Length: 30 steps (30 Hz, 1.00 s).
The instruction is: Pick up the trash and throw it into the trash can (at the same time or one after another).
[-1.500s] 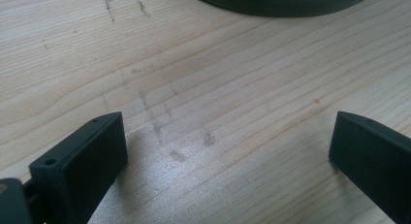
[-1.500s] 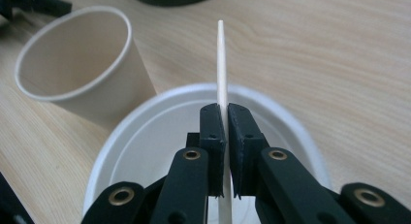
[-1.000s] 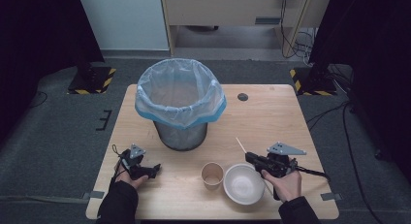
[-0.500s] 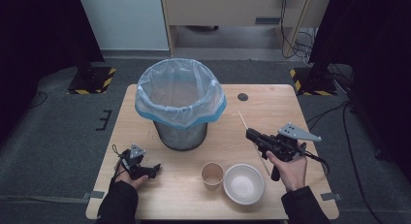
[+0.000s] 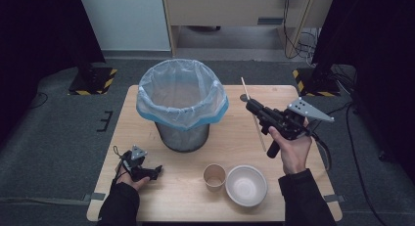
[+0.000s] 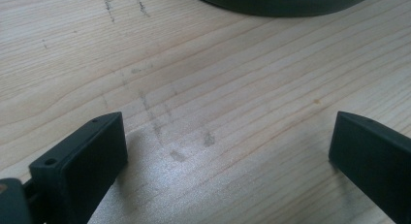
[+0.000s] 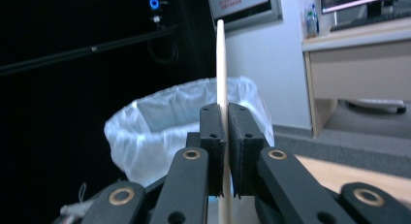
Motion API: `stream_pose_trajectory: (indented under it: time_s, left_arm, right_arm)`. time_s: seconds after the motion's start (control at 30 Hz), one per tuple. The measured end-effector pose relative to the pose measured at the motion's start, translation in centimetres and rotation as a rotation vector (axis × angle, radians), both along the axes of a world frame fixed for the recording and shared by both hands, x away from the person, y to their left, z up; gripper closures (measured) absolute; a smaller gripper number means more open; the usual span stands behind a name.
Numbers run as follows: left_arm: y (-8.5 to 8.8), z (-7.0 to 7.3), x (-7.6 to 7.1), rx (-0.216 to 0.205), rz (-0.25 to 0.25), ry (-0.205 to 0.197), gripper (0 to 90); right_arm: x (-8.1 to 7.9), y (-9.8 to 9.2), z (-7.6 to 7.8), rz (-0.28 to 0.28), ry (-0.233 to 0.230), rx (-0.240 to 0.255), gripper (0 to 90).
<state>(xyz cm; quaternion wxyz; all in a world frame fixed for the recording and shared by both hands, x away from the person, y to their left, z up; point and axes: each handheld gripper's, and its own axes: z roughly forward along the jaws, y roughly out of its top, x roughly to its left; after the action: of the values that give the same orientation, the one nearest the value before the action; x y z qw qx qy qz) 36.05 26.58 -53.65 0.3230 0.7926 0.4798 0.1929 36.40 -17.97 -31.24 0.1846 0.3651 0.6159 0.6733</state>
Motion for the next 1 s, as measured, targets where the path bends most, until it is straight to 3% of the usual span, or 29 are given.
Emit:
stream_pose_trajectory:
  time_s: [0.27,1.0]
  left_arm:
    - [0.0,0.0,0.0,0.001,-0.001,0.000,0.0]
    - [0.0,0.0,0.0,-0.001,-0.002,-0.001,0.0]
  right_arm:
    - [1.2,1.3,2.6,0.004,-0.065,0.014,85.9]
    - [4.7,6.7,7.5,0.036,-0.158,0.082,86.0]
